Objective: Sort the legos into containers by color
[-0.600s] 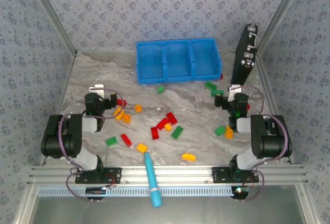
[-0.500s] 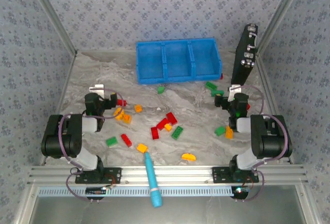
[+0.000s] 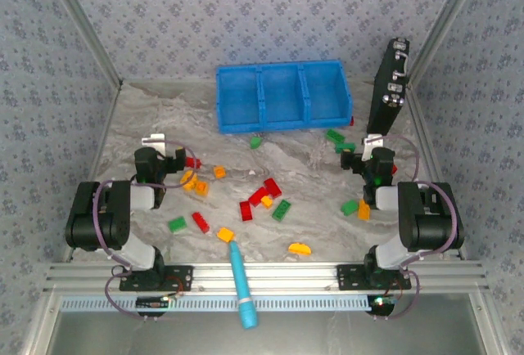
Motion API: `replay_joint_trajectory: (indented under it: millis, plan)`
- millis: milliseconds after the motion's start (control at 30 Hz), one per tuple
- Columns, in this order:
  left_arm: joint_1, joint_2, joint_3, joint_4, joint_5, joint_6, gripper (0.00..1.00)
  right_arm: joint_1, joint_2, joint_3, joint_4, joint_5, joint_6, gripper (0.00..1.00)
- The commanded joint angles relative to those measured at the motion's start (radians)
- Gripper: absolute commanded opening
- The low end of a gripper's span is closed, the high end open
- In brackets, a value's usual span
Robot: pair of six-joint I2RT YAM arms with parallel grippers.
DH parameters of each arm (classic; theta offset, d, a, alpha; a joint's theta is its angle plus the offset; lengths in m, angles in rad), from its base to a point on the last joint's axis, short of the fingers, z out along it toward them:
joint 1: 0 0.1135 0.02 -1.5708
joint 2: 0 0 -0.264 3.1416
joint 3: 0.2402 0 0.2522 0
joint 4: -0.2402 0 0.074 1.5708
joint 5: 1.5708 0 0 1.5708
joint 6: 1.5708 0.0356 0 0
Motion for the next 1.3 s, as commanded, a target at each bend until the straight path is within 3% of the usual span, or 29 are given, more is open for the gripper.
replay_joint_trajectory:
  millis: [0,400,467,533,633,800,1000,1267]
  plan:
    - [0.006,-0.006,0.014,0.005,0.016,-0.009,1.0,-0.005,-0.002,0.014,0.012,-0.009,0.01,1.0]
    - [0.008,-0.006,0.016,0.003,0.002,-0.018,1.0,-0.008,-0.002,0.016,0.008,-0.014,0.012,1.0]
    - [0.007,-0.045,0.055,-0.075,-0.051,-0.035,1.0,-0.011,-0.011,0.016,0.008,-0.007,0.02,0.99]
    - [0.001,-0.145,0.156,-0.327,-0.081,-0.041,1.0,-0.013,-0.086,0.075,-0.161,0.012,0.029,0.99]
    - [-0.031,-0.288,0.264,-0.54,-0.147,-0.124,1.0,-0.021,-0.211,0.296,-0.622,0.015,0.094,0.98]
    - [-0.158,-0.381,0.53,-0.944,-0.166,-0.133,1.0,-0.012,-0.266,0.518,-1.026,-0.072,0.169,0.99]
    - [-0.233,-0.394,0.736,-1.311,-0.066,-0.093,1.0,0.0,-0.279,0.57,-1.314,-0.065,0.388,0.95]
    - [-0.258,-0.478,0.694,-1.416,0.031,-0.008,1.0,-0.029,-0.463,0.49,-1.527,0.025,0.64,0.89]
